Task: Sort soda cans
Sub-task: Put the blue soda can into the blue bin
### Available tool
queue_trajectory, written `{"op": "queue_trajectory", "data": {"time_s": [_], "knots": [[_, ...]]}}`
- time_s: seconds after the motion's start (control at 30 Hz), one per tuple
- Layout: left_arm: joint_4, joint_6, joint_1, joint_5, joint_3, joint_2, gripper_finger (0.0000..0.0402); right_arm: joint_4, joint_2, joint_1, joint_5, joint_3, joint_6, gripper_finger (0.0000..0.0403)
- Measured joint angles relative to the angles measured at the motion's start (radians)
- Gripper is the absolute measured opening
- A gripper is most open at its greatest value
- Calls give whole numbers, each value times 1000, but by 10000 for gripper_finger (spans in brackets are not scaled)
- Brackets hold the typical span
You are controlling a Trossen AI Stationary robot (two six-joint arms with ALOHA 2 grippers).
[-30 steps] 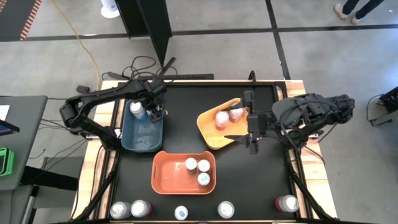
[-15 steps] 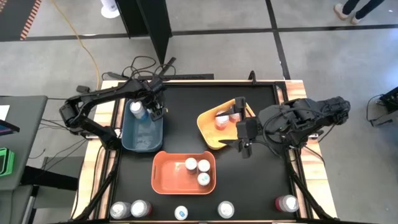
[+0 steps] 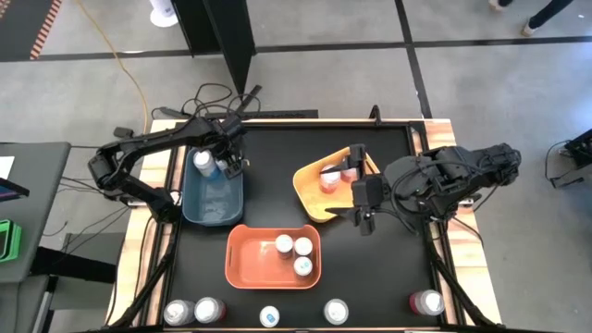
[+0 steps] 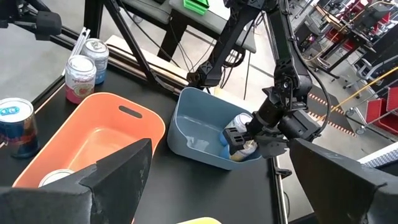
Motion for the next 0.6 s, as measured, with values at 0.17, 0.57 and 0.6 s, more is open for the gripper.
{"op": "queue_trajectory", "data": {"time_s": [0.17, 0.57, 0.6], "knots": [[-4, -5, 0, 0, 0, 0, 374, 0, 0, 0, 0, 0, 0, 398], [-16, -6, 0, -12, 49, -122, 375, 0, 0, 0, 0, 0, -3, 398], [-16, -6, -1, -11, 55, -139, 375, 0, 0, 0, 0, 0, -3, 398]]}}
